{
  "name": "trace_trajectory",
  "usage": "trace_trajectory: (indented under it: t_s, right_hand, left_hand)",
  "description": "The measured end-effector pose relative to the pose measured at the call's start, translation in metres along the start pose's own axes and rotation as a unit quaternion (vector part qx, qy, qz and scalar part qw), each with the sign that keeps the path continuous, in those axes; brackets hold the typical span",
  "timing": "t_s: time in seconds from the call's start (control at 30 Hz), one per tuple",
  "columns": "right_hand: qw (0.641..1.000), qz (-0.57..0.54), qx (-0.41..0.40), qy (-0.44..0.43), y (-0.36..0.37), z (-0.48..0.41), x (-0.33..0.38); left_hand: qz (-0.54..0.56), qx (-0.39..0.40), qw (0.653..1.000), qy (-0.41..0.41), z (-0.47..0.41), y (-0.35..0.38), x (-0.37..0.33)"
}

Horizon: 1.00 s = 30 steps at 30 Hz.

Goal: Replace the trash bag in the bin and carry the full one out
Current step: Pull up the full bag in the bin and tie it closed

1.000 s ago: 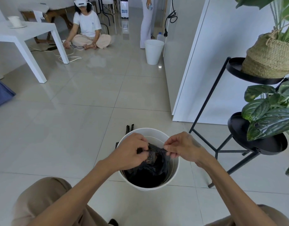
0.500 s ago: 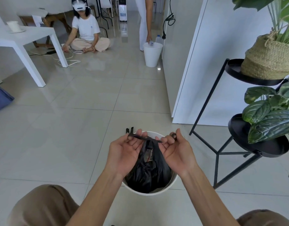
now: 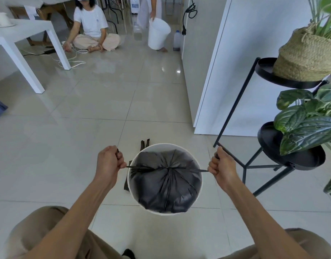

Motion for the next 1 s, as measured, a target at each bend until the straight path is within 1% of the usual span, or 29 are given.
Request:
trace_trajectory:
  t_s: [0.13, 0.17, 0.2, 0.23, 0.27, 0.3, 0.33, 0.37, 0.4, 0.43, 0.47, 0.5, 0.53, 0.57, 0.63, 0.67, 0.7, 0.77, 0.8, 0.87, 0.93, 1.0]
  right_hand:
    - [0.999, 0.035, -0.023, -0.022, 0.002, -0.007, -0.001]
    - [0.997, 0.063, -0.029, -0.037, 0.002, -0.008, 0.0]
    - [0.991, 0.114, -0.029, -0.063, 0.003, -0.009, 0.002]
    - [0.978, 0.183, -0.016, -0.101, 0.005, -0.008, 0.004]
    - [0.951, 0.27, 0.01, -0.148, 0.01, -0.003, 0.008]
    - [0.91, 0.36, 0.04, -0.203, 0.012, 0.004, 0.016]
    - [0.857, 0.444, 0.081, -0.25, 0.017, 0.015, 0.027]
    - [0.798, 0.52, 0.127, -0.278, 0.022, 0.028, 0.038]
    - [0.74, 0.586, 0.164, -0.289, 0.021, 0.041, 0.052]
    - [0.694, 0.632, 0.191, -0.289, 0.019, 0.054, 0.066]
    - [0.664, 0.66, 0.204, -0.286, 0.015, 0.066, 0.08]
    - [0.646, 0.676, 0.206, -0.288, 0.007, 0.077, 0.094]
    - [0.639, 0.681, 0.2, -0.295, -0.003, 0.086, 0.108]
    - [0.642, 0.679, 0.19, -0.301, -0.015, 0.093, 0.12]
    - [0.666, 0.664, 0.157, -0.301, -0.043, 0.106, 0.14]
    - [0.675, 0.66, 0.139, -0.3, -0.058, 0.112, 0.145]
    - [0.675, 0.663, 0.12, -0.3, -0.072, 0.116, 0.147]
    - [0.659, 0.69, 0.079, -0.289, -0.101, 0.119, 0.14]
    - [0.652, 0.706, 0.058, -0.271, -0.115, 0.115, 0.132]
    - [0.643, 0.739, 0.026, -0.201, -0.145, 0.094, 0.107]
    - [0.629, 0.77, 0.017, -0.11, -0.17, 0.07, 0.072]
    - [0.621, 0.782, 0.014, -0.047, -0.184, 0.048, 0.038]
  left_hand:
    - [-0.075, -0.01, 0.997, 0.026, -0.007, 0.002, 0.005]
    - [-0.12, 0.001, 0.992, 0.05, -0.007, 0.005, 0.004]
    - [-0.181, 0.021, 0.98, 0.085, -0.005, 0.008, 0.002]
    - [-0.259, 0.043, 0.956, 0.13, -0.001, 0.012, -0.002]
    - [-0.344, 0.067, 0.919, 0.181, 0.005, 0.016, -0.007]
    - [-0.422, 0.102, 0.87, 0.232, 0.013, 0.025, -0.012]
    - [-0.481, 0.137, 0.817, 0.288, 0.023, 0.034, -0.02]
    - [-0.524, 0.169, 0.762, 0.341, 0.033, 0.042, -0.03]
    - [-0.551, 0.197, 0.713, 0.386, 0.045, 0.053, -0.038]
    - [-0.571, 0.217, 0.675, 0.415, 0.057, 0.062, -0.047]
    - [-0.589, 0.238, 0.644, 0.426, 0.07, 0.071, -0.055]
    - [-0.6, 0.264, 0.621, 0.429, 0.082, 0.081, -0.061]
    - [-0.607, 0.291, 0.603, 0.428, 0.092, 0.091, -0.064]
    - [-0.617, 0.313, 0.582, 0.428, 0.102, 0.101, -0.065]
    - [-0.632, 0.349, 0.541, 0.431, 0.122, 0.125, -0.057]
    - [-0.634, 0.358, 0.531, 0.434, 0.13, 0.137, -0.047]
    - [-0.634, 0.361, 0.525, 0.438, 0.136, 0.149, -0.035]
    - [-0.64, 0.361, 0.517, 0.44, 0.145, 0.171, -0.002]
    - [-0.644, 0.362, 0.515, 0.435, 0.148, 0.179, 0.016]
    - [-0.662, 0.359, 0.505, 0.423, 0.151, 0.193, 0.054]
    - [-0.684, 0.36, 0.491, 0.402, 0.153, 0.201, 0.091]
    - [-0.705, 0.369, 0.477, 0.373, 0.15, 0.206, 0.126]
Point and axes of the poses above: each hand's wrist, its own z-axis away from the middle knuckle, its own y-axis out of the palm, x = y × z, the point moved 2 cm from there along -z, towards the middle knuckle
